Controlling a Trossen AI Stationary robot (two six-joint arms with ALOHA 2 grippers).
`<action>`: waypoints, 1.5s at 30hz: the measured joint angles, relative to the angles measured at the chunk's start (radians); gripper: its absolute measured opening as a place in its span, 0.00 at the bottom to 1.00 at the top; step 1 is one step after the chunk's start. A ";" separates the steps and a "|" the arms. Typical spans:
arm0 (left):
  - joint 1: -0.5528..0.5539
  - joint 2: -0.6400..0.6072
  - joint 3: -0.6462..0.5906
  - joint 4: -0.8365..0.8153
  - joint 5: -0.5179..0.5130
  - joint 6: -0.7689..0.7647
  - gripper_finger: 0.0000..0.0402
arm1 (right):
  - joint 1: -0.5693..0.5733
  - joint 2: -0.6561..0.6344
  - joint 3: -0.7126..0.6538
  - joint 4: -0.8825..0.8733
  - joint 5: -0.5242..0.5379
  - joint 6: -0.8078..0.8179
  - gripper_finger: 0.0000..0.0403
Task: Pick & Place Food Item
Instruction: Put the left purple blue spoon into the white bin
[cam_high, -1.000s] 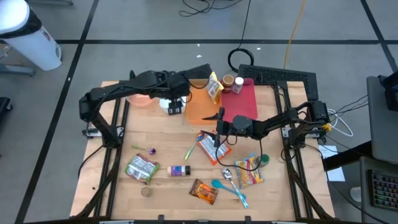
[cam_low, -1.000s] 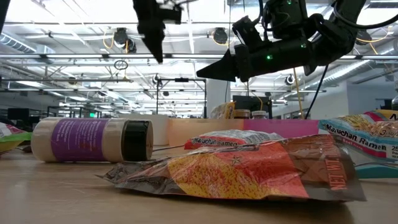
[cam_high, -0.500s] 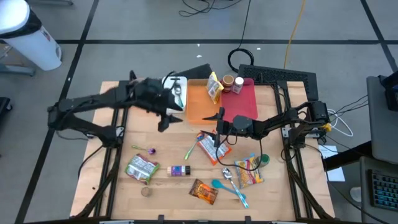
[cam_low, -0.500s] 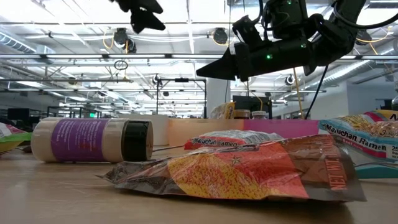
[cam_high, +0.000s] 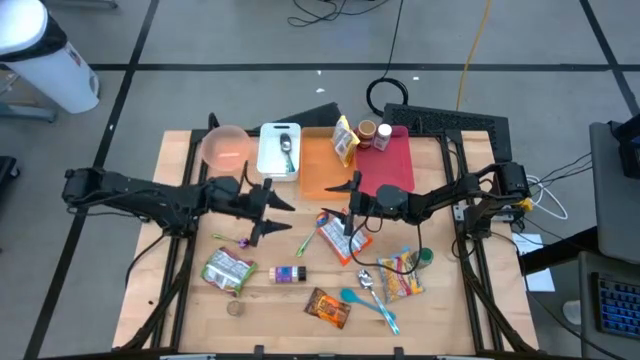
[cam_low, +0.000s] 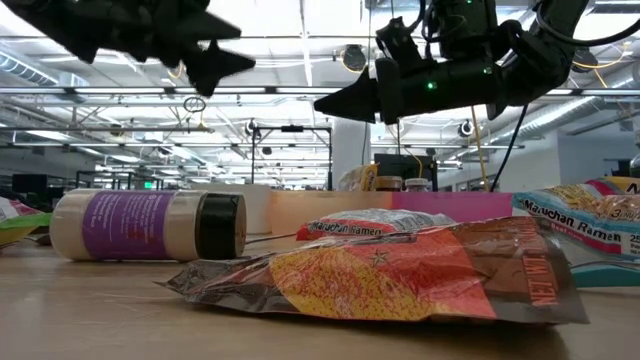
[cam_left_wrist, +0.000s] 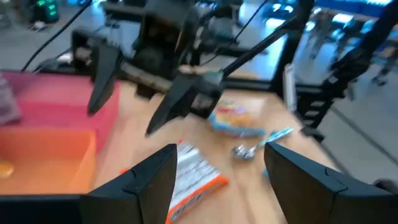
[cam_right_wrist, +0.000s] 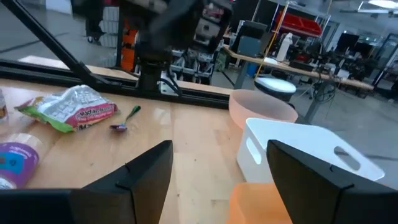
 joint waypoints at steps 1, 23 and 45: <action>-0.007 0.001 -0.009 -0.001 -0.013 0.000 0.62 | 0.000 0.000 0.000 0.000 0.000 0.018 0.63; -0.039 0.266 -0.027 -0.036 -0.078 0.071 0.64 | 0.079 0.007 0.000 0.033 0.000 0.476 0.63; -0.214 -0.004 0.180 -1.119 -0.175 -0.234 0.64 | 0.124 0.152 0.001 0.102 0.004 0.408 0.63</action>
